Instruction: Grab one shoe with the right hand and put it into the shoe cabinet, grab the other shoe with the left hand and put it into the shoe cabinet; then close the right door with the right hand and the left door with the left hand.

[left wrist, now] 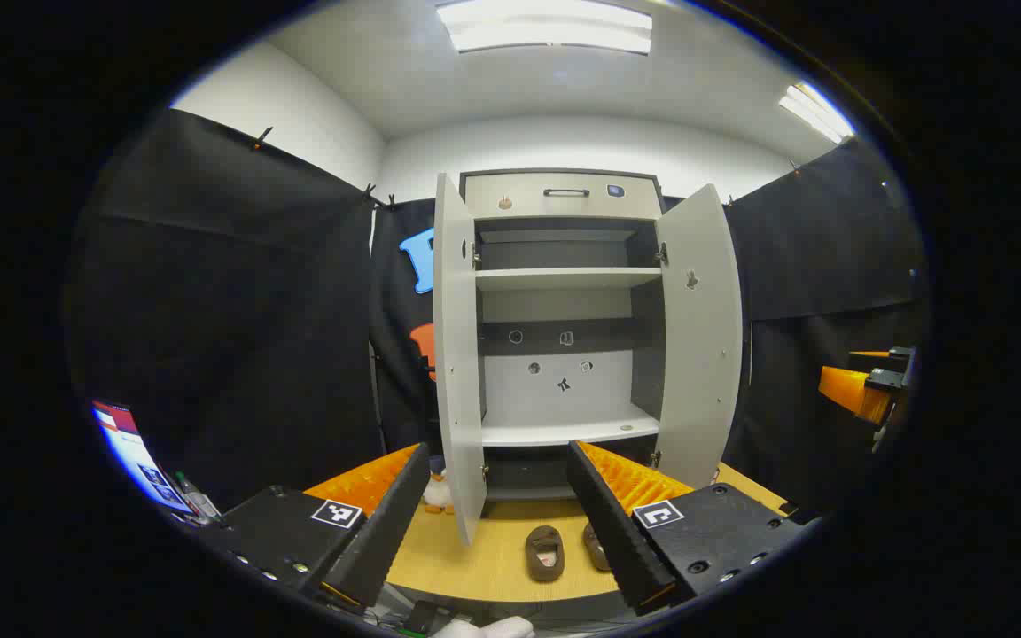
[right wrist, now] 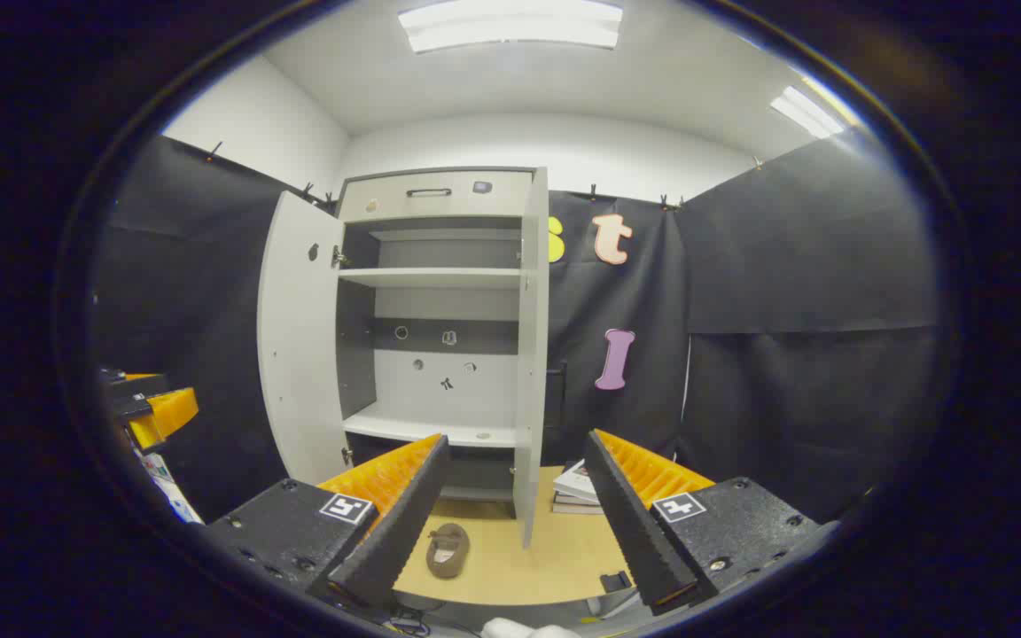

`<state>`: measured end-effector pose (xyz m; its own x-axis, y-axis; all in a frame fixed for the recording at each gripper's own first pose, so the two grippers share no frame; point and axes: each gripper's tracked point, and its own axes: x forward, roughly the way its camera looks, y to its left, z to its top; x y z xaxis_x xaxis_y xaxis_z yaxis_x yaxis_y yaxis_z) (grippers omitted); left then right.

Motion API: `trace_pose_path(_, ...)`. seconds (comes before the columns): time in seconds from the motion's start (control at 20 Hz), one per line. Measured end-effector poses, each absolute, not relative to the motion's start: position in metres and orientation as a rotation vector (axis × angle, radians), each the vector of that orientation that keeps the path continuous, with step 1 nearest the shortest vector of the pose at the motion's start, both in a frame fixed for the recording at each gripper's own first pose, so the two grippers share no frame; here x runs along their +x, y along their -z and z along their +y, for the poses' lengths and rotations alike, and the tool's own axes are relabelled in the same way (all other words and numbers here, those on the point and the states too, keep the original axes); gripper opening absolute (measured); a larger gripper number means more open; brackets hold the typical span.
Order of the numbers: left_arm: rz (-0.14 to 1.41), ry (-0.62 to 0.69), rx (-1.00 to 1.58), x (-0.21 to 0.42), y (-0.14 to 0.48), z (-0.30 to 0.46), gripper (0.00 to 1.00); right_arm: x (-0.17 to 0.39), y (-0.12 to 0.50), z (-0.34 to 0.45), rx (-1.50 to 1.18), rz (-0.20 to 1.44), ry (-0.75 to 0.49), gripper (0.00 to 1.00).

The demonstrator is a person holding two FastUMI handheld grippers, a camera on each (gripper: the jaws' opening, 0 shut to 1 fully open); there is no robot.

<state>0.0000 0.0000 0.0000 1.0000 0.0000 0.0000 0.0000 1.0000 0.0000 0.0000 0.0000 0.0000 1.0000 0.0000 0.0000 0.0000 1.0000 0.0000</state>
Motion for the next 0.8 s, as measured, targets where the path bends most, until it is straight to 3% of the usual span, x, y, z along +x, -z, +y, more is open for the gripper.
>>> trace_pose_path(0.1, 0.0, 0.001, 0.0, 0.0, 0.0, 0.0, 0.95, 0.0, 0.0, 0.001, -0.002, 0.002, 0.0, 1.0)
trace_pose_path(0.15, 0.001, 0.003, -0.002, 0.001, 0.0, -0.001, 1.0, -0.001, 0.001, 0.001, -0.003, 0.004, 0.001, 1.0)
trace_pose_path(0.25, 0.005, 0.006, 0.002, -0.001, 0.002, -0.001, 1.0, 0.0, 0.003, 0.001, 0.0, 0.009, 0.002, 1.0)
trace_pose_path(0.3, 0.005, 0.005, 0.006, -0.001, 0.003, 0.0, 0.95, 0.0, 0.003, 0.001, 0.002, 0.012, 0.0, 0.99)
trace_pose_path(0.8, 0.015, -0.004, 0.001, -0.008, 0.01, 0.007, 0.95, 0.002, 0.008, 0.003, -0.016, 0.027, -0.005, 1.0)
